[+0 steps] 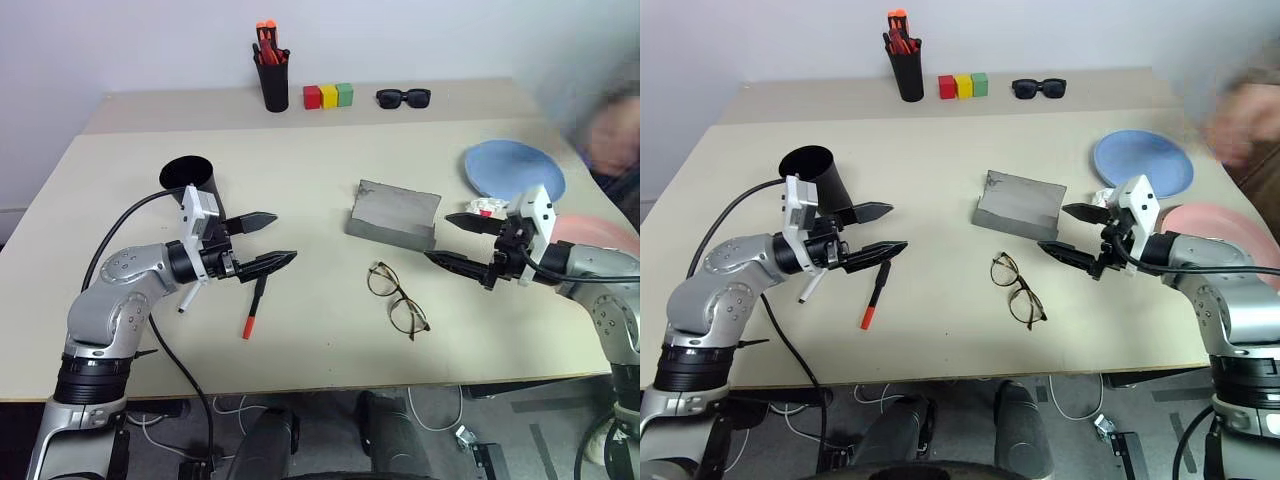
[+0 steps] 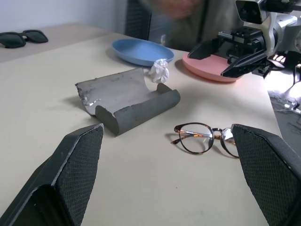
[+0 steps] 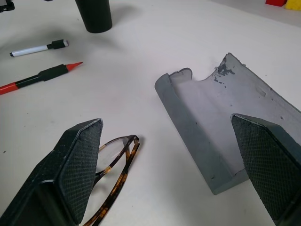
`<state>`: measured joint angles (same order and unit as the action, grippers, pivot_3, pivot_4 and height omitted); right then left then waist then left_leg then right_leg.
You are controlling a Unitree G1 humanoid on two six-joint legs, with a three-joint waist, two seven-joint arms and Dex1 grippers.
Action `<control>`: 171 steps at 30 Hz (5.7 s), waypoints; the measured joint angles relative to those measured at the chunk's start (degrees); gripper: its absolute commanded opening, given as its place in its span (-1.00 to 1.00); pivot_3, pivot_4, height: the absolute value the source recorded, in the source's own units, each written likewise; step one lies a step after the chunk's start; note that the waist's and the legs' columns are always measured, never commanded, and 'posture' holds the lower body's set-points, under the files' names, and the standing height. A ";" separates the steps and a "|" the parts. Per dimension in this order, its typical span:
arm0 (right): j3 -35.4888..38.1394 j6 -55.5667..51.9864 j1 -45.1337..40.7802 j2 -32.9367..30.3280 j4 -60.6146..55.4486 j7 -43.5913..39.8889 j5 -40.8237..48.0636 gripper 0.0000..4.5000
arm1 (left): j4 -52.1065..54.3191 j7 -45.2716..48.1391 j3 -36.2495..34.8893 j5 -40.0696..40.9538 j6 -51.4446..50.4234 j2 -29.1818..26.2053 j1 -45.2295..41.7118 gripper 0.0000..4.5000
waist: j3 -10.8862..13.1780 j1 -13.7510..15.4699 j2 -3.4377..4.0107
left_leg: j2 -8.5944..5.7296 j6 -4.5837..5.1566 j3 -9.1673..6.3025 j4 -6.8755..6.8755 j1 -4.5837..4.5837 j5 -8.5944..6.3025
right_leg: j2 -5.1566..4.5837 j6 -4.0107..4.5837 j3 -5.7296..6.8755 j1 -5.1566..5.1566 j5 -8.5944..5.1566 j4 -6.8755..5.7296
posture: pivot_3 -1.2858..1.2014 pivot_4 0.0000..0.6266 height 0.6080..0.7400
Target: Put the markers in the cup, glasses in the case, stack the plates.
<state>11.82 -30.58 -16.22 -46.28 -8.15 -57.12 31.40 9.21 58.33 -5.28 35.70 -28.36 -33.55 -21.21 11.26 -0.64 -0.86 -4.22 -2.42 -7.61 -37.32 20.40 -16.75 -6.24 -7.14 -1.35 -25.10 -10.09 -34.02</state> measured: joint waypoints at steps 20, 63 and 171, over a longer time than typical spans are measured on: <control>-7.04 3.08 -8.00 5.94 3.82 -1.57 -1.33 0.98 | 6.06 -10.42 -11.81 3.03 -9.80 -7.12 11.50 1.00 | 0.01 -0.13 0.00 | 0.07 0.00 -0.04 0.06 -0.01 0.00 | 0.05 0.01 0.00 -0.04 -0.01 -0.01 | 0.03 -0.52 1.00; -13.13 3.49 -0.99 15.86 -10.82 9.51 -0.83 1.00 | -6.32 -24.01 8.98 -6.56 -43.89 -12.72 -10.77 -0.98 | -0.03 -0.33 -0.07 | 0.07 -0.08 -0.09 0.13 0.02 0.03 | 0.15 0.03 -0.02 -0.15 0.00 -0.06 | 0.03 -0.52 1.00; -6.05 5.80 -5.65 12.10 -2.72 1.97 1.41 1.00 | 11.57 -62.85 -2.20 19.60 -63.66 4.66 -9.81 0.96 | -0.01 -0.07 -0.10 | 0.10 -0.19 -0.18 0.05 0.01 0.09 | 0.26 0.09 -0.06 -0.09 0.10 -0.08 | 0.03 -0.52 1.00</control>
<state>5.77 -24.78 -21.87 -34.18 -10.87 -55.15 32.81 20.78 -4.52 -7.48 55.30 -92.02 -28.89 -31.01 11.25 -0.71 -0.96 -4.12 -2.62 -7.79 -37.27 20.41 -16.67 -5.98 -7.06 -1.40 -25.18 -9.99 -34.10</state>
